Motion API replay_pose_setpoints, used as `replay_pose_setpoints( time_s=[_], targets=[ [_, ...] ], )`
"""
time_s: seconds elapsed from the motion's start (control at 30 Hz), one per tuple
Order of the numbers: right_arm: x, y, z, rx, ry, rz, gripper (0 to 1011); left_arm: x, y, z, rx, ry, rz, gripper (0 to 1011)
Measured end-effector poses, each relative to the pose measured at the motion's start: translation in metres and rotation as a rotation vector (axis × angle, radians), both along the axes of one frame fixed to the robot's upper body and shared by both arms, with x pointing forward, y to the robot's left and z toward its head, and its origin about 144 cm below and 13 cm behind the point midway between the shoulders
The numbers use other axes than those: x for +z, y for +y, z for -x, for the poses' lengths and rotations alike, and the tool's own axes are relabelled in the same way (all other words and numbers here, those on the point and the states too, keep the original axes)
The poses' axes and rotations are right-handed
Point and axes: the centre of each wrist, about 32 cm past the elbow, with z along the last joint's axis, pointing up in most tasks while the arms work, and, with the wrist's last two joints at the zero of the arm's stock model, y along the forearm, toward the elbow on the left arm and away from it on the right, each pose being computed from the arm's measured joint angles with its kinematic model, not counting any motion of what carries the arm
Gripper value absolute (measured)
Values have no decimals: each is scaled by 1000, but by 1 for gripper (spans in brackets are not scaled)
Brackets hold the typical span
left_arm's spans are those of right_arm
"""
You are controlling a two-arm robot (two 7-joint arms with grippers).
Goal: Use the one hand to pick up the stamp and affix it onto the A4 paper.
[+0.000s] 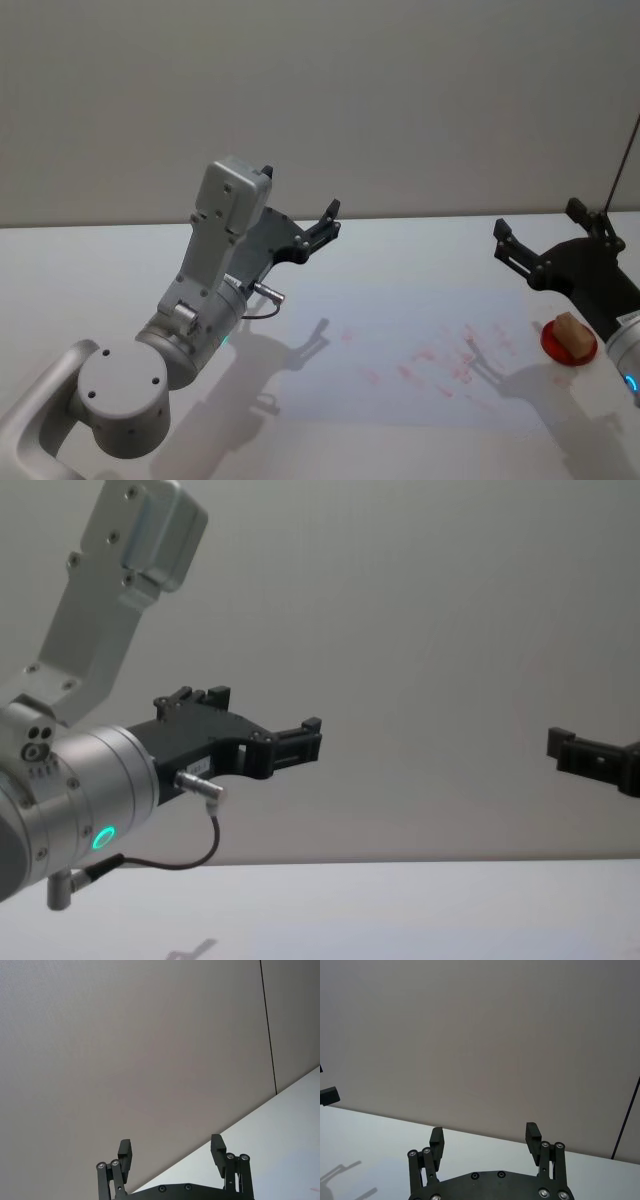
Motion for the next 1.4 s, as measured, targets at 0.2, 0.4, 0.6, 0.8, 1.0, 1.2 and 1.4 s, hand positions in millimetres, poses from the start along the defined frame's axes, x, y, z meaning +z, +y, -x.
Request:
replay_pose_setpoints(
  time_s=[0.2,0.4,0.6,0.8,1.0,1.2,1.4],
  targets=[
    [0,0,0,0,0,0,1001,0,0,0,0,0,0,1001],
    [0,0,0,0,0,0,1001,0,0,0,0,0,0,1001],
    [0,0,0,0,0,0,1001,0,0,0,0,0,0,1001],
    [0,0,0,0,0,0,1001,0,0,0,0,0,0,1001],
    [0,0,0,0,0,0,1001,0,0,0,0,0,0,1001],
    [0,0,0,0,0,0,1001,0,0,0,0,0,0,1001],
    [0,0,0,0,1,-3,1001,0,0,0,0,0,0,1001]
  ],
)
